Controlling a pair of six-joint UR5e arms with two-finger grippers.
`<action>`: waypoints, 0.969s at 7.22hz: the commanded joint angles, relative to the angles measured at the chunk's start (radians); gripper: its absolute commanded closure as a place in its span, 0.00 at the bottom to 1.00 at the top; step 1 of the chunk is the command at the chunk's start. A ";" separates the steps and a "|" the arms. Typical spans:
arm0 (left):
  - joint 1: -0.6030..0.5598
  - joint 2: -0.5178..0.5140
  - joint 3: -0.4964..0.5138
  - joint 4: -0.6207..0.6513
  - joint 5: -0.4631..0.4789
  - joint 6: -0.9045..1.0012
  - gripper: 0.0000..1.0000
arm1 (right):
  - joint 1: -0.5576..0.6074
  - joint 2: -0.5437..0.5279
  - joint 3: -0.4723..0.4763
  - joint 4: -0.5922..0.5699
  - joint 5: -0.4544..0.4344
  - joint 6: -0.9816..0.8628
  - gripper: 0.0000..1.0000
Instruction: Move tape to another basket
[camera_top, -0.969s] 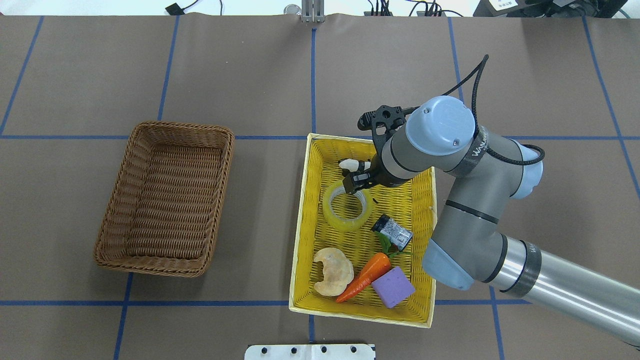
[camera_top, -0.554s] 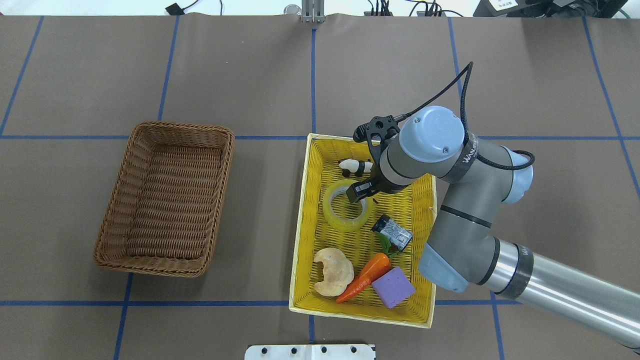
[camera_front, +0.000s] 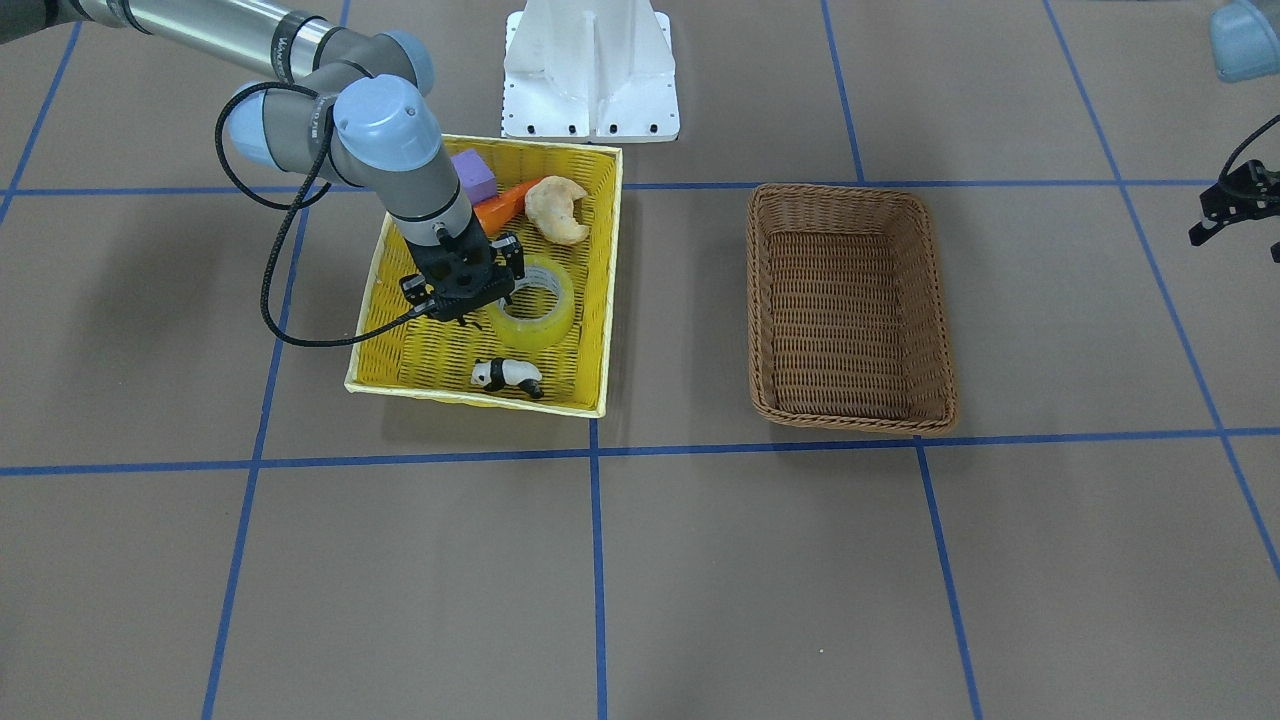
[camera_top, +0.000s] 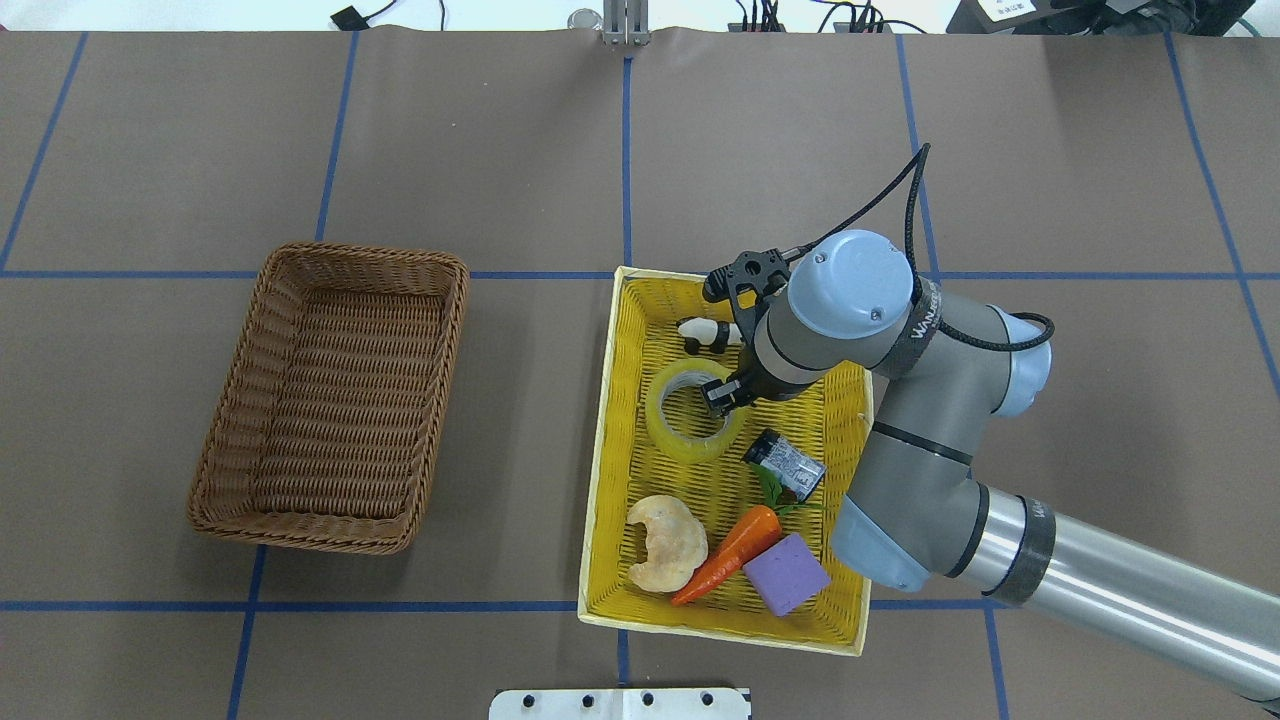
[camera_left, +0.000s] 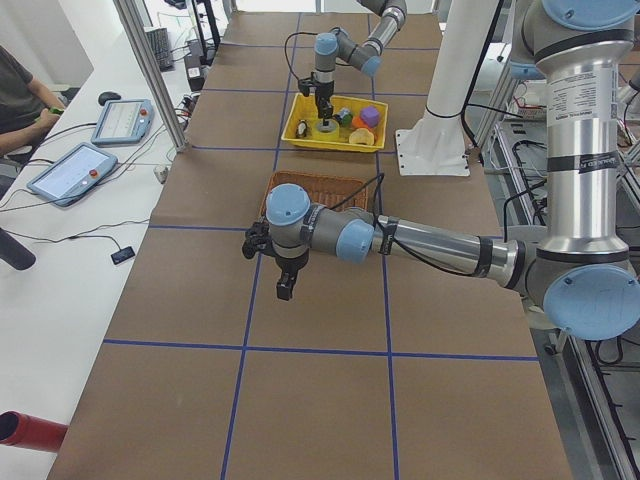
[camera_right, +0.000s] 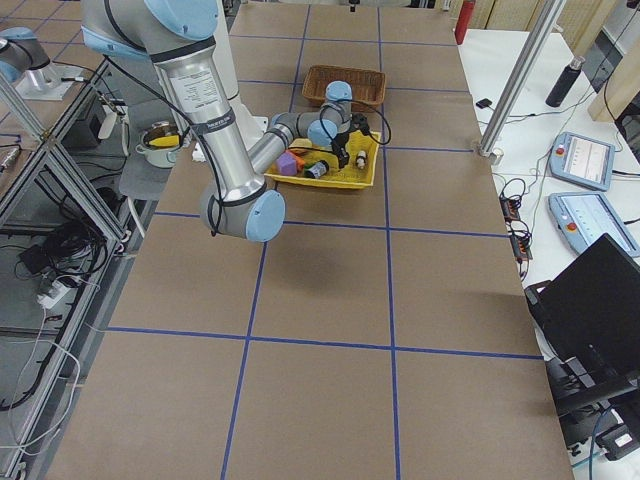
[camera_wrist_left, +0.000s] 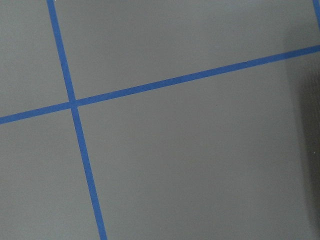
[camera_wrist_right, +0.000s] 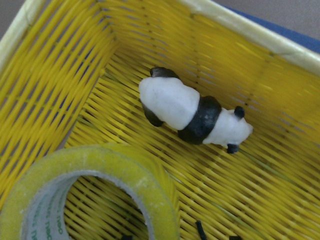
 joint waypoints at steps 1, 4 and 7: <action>0.000 0.001 0.000 -0.002 -0.015 0.000 0.02 | 0.001 0.004 0.004 0.000 0.020 0.014 1.00; 0.000 -0.005 -0.014 -0.003 -0.065 -0.008 0.02 | 0.152 0.007 0.080 0.006 0.228 0.124 1.00; 0.098 -0.075 -0.010 -0.270 -0.210 -0.463 0.02 | 0.151 -0.008 0.070 0.363 0.241 0.537 1.00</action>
